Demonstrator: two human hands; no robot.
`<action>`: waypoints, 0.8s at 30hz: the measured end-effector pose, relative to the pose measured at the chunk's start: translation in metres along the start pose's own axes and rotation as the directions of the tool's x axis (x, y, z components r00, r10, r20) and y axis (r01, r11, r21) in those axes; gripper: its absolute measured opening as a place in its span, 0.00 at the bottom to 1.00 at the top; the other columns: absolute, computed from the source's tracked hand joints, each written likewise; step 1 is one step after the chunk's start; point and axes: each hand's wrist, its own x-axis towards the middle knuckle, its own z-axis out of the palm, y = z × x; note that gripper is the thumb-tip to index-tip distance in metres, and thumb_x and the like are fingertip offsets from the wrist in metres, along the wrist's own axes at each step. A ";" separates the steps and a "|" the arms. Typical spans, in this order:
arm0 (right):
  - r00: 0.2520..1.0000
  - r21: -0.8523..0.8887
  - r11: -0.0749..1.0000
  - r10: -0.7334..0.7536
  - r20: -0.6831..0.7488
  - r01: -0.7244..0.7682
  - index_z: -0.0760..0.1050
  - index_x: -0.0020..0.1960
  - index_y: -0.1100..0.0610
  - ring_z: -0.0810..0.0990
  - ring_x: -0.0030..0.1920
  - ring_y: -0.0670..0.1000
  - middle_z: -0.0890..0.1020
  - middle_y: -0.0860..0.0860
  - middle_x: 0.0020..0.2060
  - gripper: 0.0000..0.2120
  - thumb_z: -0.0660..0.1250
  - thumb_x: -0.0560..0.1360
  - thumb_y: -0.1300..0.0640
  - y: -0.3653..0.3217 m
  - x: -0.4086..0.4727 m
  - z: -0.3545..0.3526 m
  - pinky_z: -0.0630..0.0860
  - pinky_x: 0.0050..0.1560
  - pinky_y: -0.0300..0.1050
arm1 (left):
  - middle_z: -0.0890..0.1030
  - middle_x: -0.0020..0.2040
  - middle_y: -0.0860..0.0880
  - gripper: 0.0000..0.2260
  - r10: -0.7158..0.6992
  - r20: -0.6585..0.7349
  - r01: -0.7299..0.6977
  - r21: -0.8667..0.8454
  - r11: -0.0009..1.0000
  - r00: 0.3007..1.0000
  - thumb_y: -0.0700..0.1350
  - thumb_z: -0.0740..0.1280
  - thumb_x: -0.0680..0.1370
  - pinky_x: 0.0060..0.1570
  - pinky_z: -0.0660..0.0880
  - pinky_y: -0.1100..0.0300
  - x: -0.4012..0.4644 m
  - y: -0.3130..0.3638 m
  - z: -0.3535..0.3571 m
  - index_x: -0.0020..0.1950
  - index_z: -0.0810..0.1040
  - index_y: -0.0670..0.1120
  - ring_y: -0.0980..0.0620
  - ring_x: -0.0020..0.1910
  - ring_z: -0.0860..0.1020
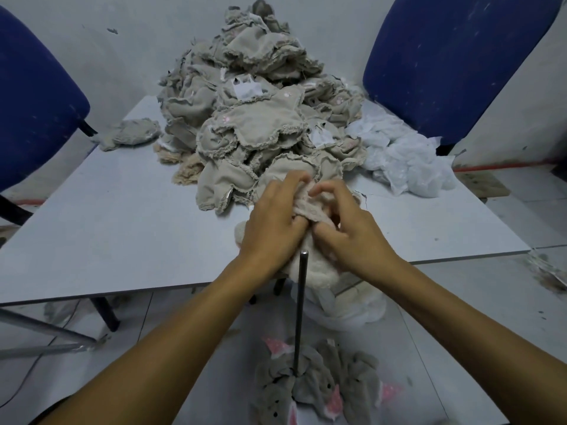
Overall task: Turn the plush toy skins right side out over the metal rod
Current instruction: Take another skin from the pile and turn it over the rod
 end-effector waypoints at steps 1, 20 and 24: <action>1.000 0.143 0.990 0.000 -0.008 0.001 0.68 0.57 0.44 0.75 0.30 0.47 0.77 0.46 0.36 0.19 0.63 0.71 0.62 -0.005 0.003 0.001 0.72 0.31 0.45 | 0.77 0.55 0.48 0.24 0.025 -0.054 -0.023 0.049 0.999 0.998 0.37 0.64 0.71 0.49 0.74 0.49 -0.001 0.000 -0.001 0.65 0.72 0.54 0.47 0.53 0.76; 0.977 0.351 0.926 0.185 -0.105 -0.137 0.64 0.64 0.43 0.82 0.53 0.55 0.76 0.56 0.60 0.32 0.74 0.69 0.64 -0.020 0.011 0.005 0.81 0.50 0.53 | 0.76 0.67 0.47 0.25 -0.307 0.230 0.382 -0.494 0.781 0.924 0.38 0.61 0.77 0.55 0.76 0.61 0.020 0.005 -0.029 0.74 0.67 0.52 0.58 0.56 0.78; 0.974 0.431 0.898 0.170 -0.151 -0.090 0.68 0.62 0.49 0.82 0.40 0.46 0.82 0.48 0.47 0.27 0.68 0.71 0.72 -0.016 0.013 -0.013 0.80 0.38 0.46 | 0.81 0.53 0.56 0.29 -0.250 0.254 0.344 -0.461 0.818 0.934 0.39 0.70 0.71 0.47 0.79 0.62 0.023 -0.004 -0.028 0.70 0.70 0.57 0.59 0.49 0.81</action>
